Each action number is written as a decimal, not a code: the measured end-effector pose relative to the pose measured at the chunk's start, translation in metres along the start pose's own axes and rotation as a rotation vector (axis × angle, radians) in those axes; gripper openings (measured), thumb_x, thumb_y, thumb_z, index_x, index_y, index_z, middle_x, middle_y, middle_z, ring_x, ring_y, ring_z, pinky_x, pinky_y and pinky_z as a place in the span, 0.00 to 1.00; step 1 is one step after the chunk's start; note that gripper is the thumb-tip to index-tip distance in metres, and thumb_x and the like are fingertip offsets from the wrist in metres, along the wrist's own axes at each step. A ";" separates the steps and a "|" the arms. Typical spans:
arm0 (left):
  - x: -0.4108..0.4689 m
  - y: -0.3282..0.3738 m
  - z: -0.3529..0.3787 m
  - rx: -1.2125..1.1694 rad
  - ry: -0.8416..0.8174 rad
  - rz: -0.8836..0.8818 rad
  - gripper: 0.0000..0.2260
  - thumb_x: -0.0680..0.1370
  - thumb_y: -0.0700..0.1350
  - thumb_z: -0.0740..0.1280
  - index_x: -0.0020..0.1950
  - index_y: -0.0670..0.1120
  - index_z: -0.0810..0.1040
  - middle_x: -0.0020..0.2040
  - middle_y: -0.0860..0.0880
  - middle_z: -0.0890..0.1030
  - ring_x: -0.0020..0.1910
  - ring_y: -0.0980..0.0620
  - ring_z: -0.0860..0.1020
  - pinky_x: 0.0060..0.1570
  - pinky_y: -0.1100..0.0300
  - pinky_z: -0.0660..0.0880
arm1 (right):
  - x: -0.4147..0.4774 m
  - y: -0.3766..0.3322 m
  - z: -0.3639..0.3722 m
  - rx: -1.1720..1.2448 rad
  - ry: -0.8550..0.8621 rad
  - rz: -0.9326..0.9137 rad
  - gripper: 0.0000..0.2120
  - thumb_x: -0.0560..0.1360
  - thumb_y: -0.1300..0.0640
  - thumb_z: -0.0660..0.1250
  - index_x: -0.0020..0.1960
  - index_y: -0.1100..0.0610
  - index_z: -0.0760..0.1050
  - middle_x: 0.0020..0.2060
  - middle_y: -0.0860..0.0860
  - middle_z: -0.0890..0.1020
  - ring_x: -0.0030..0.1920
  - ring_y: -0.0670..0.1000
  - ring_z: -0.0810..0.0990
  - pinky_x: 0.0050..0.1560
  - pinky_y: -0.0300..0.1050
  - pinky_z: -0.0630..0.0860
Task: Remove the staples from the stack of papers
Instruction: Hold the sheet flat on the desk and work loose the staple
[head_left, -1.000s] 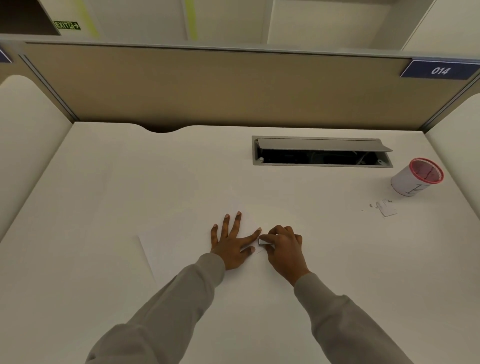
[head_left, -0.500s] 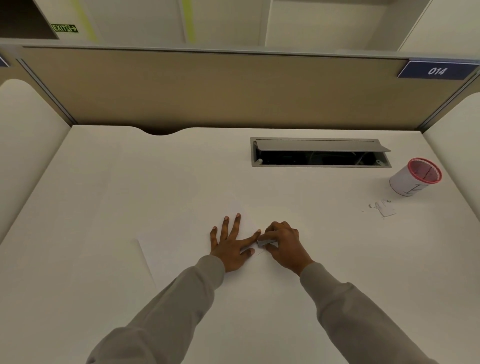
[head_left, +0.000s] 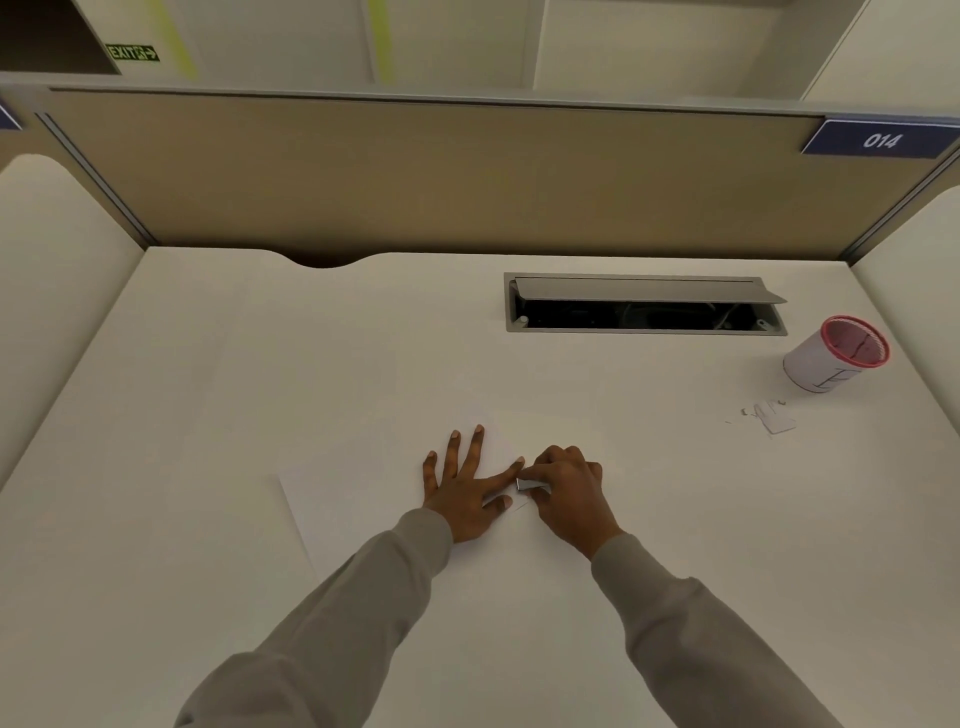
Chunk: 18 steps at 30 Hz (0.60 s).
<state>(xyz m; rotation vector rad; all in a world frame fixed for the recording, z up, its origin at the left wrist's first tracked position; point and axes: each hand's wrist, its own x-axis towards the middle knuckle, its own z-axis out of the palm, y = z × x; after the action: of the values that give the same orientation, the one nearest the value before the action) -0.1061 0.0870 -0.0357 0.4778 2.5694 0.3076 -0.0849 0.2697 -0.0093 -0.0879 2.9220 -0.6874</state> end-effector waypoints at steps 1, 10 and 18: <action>0.000 0.000 0.000 -0.002 0.002 -0.003 0.24 0.82 0.63 0.52 0.75 0.75 0.43 0.79 0.52 0.29 0.77 0.42 0.27 0.73 0.37 0.33 | 0.001 -0.001 0.000 0.010 -0.009 0.004 0.11 0.74 0.57 0.70 0.52 0.43 0.83 0.46 0.44 0.78 0.52 0.50 0.72 0.51 0.47 0.62; 0.000 0.001 -0.002 -0.001 -0.017 -0.006 0.25 0.83 0.63 0.53 0.75 0.74 0.44 0.79 0.52 0.29 0.77 0.42 0.27 0.73 0.37 0.32 | 0.012 0.007 -0.007 0.122 -0.105 -0.037 0.09 0.74 0.57 0.72 0.50 0.44 0.84 0.45 0.43 0.77 0.50 0.48 0.71 0.54 0.49 0.65; 0.001 0.000 -0.001 -0.009 -0.019 -0.006 0.25 0.82 0.64 0.53 0.75 0.74 0.44 0.79 0.52 0.29 0.77 0.43 0.27 0.74 0.37 0.32 | 0.007 0.012 -0.004 0.158 0.007 -0.033 0.12 0.74 0.58 0.71 0.55 0.45 0.83 0.46 0.44 0.78 0.50 0.47 0.72 0.53 0.49 0.69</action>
<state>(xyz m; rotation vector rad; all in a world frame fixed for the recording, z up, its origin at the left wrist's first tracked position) -0.1070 0.0869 -0.0354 0.4672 2.5499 0.3111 -0.0927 0.2819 -0.0120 -0.1168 2.8659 -0.9223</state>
